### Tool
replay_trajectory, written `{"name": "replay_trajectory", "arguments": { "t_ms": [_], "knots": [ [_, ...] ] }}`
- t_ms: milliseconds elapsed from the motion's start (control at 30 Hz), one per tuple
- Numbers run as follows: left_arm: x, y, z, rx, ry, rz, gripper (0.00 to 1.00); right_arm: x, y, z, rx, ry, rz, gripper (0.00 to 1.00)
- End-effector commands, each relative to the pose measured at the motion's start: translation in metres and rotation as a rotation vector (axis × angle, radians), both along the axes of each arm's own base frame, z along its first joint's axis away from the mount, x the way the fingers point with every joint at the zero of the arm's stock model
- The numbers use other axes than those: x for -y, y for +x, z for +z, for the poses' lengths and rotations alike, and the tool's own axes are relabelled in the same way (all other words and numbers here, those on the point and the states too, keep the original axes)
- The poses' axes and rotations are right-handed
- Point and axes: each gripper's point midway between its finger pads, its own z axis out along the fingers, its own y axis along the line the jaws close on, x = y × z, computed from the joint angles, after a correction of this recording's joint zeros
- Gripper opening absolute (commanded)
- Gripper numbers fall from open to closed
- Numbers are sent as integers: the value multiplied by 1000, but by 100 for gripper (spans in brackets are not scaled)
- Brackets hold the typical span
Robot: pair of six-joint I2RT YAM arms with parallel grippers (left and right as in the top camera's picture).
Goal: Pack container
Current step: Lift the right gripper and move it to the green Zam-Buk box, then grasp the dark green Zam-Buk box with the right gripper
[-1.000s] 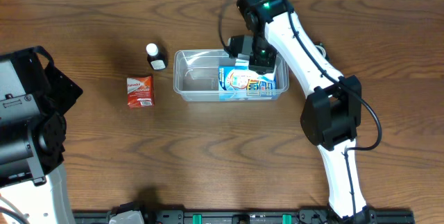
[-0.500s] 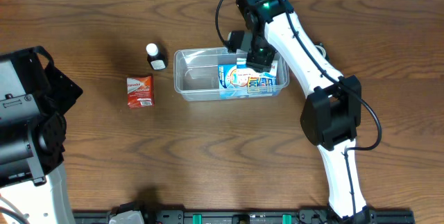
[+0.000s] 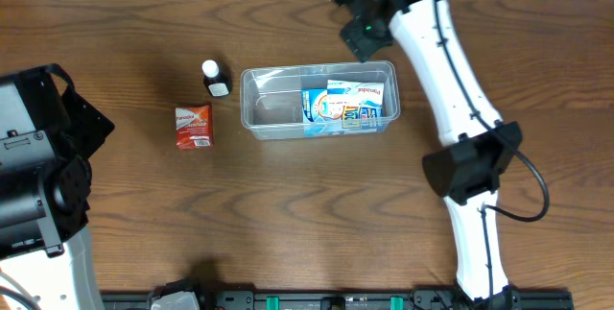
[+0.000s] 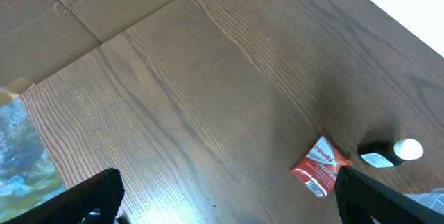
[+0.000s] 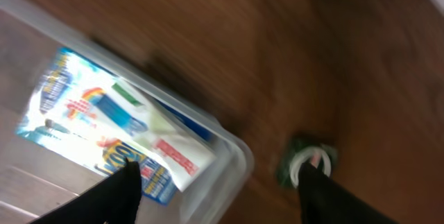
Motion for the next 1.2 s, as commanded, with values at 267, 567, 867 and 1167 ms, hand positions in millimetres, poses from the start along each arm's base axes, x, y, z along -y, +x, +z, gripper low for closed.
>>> {"name": "replay_trajectory", "arguments": {
  "t_ms": [267, 567, 867, 1167],
  "knots": [
    [-3, -2, 6, 7, 15, 10, 98, 154, -2, -8, -116, -23, -421, 78],
    [-3, -2, 6, 7, 15, 10, 98, 188, -2, -57, -187, -36, -482, 84],
    [-3, -2, 6, 7, 15, 10, 98, 186, 10, -126, -185, -66, -336, 99],
    [-3, -2, 6, 7, 15, 10, 98, 154, 28, -151, -131, 102, -198, 97]
  ]
}}
